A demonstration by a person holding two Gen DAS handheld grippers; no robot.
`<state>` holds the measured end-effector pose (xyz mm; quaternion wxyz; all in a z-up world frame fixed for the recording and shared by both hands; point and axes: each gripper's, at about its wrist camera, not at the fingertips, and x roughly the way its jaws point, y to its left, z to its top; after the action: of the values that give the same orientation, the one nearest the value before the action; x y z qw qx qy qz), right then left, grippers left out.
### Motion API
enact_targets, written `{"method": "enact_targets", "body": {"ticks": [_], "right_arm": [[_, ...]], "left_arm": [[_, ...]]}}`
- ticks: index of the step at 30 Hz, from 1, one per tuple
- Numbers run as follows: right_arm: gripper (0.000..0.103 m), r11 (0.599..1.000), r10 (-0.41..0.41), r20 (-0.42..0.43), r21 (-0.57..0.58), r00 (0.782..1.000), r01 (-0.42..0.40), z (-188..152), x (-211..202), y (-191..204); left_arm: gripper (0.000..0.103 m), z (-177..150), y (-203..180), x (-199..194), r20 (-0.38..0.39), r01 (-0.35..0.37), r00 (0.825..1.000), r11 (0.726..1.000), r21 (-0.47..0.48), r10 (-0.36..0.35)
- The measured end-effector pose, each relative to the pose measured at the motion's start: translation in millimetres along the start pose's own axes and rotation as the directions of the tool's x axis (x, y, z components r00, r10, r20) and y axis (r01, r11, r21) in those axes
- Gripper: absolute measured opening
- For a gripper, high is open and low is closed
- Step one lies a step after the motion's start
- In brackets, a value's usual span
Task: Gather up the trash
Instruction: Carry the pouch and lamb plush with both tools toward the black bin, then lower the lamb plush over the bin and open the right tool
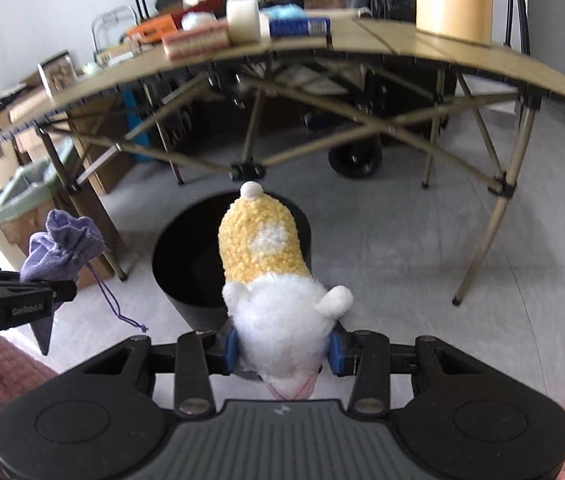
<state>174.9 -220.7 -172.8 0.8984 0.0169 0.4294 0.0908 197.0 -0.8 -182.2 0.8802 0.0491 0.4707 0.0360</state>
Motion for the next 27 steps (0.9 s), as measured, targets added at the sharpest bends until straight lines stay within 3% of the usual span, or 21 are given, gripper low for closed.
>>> {"method": "enact_targets", "body": {"ticks": [8, 15, 27], "right_arm": [[0.040, 0.998, -0.056, -0.121, 0.028, 0.991, 0.060, -10, 27, -2], [0.040, 0.995, -0.083, -0.169, 0.045, 0.982, 0.092, -10, 39, -5], [0.040, 0.993, -0.105, -0.125, 0.032, 0.987, 0.109, 7, 35, 1]], "left_arm": [[0.010, 1, 9, 35, -0.094, -0.056, 0.994, 0.998, -0.018, 0.054], [0.010, 3, 18, 59, -0.152, -0.094, 0.984, 0.995, -0.040, 0.087], [0.010, 11, 28, 76, -0.197, -0.119, 0.975, 0.989, -0.086, 0.100]]}}
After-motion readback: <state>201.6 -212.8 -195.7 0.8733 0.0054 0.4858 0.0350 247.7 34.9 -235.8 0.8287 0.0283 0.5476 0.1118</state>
